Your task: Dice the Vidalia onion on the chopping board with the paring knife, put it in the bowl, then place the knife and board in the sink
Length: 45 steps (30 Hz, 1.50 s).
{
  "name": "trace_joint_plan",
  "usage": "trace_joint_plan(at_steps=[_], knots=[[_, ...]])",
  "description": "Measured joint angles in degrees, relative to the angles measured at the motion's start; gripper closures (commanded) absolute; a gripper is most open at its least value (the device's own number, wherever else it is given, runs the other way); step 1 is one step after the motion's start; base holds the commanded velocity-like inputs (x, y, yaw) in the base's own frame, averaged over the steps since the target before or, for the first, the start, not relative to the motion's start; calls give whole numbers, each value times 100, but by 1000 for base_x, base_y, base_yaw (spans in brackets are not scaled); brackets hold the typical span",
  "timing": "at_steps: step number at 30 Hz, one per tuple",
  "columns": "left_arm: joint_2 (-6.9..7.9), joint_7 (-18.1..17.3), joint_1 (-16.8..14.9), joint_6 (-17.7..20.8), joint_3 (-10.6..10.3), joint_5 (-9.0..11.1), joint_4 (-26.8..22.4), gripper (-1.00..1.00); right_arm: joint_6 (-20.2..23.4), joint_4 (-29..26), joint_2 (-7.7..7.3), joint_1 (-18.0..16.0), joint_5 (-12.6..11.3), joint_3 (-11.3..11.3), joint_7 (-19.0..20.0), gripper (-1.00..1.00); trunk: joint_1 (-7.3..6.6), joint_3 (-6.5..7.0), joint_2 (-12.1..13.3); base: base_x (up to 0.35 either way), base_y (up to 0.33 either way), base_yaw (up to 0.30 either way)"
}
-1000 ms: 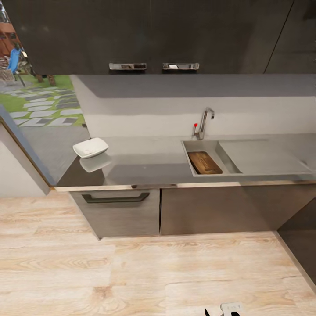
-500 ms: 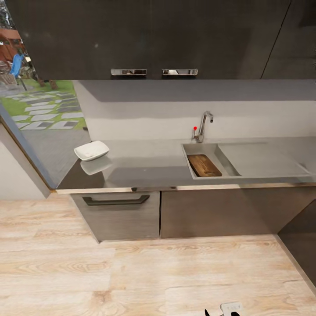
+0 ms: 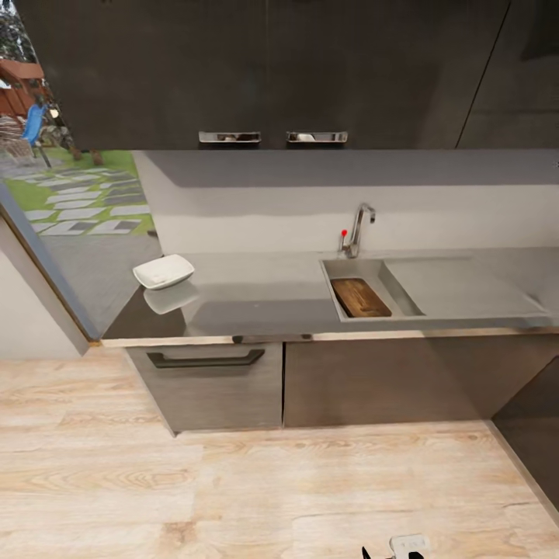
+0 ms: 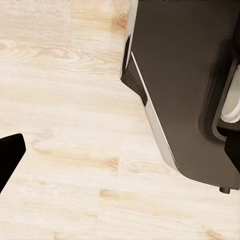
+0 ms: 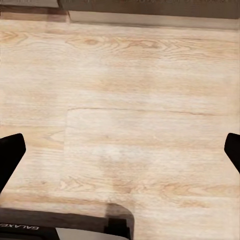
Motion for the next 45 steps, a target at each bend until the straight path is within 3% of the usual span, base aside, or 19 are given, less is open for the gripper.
trace_joint_plan(at_steps=[19, 29, 32, 36, 38, 42, 45], knots=[[-2, -1, 0, 0, -2, 1, 0, -100, 1, -1, -11, 1, -11, -2, -101, -100, 0, 172, 0, 0, 0, 0], [-238, -16, 0, -21, -13, -12, -306, -100, 1, 1, -11, 3, -22, -1, -214, -100, 0, 262, 0, 0, 0, 0], [-331, 12, -1, -12, -5, -3, -905, -100, 1, 6, -2, 109, -21, 6, -215, -100, 0, 290, 1, 0, 0, 0], [-264, 80, 0, 16, 7, 21, -1853, -100, -6, 7, 5, 350, -21, 8, -209, -100, 0, 326, 1, 0, 0, 0], [-243, 345, 0, 116, 20, 40, -2438, -100, -12, 7, 2, 549, -21, 4, -208, -100, 0, 344, 1, 0, 0, 0], [-180, 1391, -1, 1084, 29, 46, -3791, -100, -16, 8, -13, 1028, -21, 0, -207, -100, 0, 380, 1, 0, 0, 0], [-101, 1623, 0, 1881, 29, 24, -4596, -100, -16, 8, -18, 1313, -21, 0, -207, -100, 0, 407, 1, 0, 0, 0]])
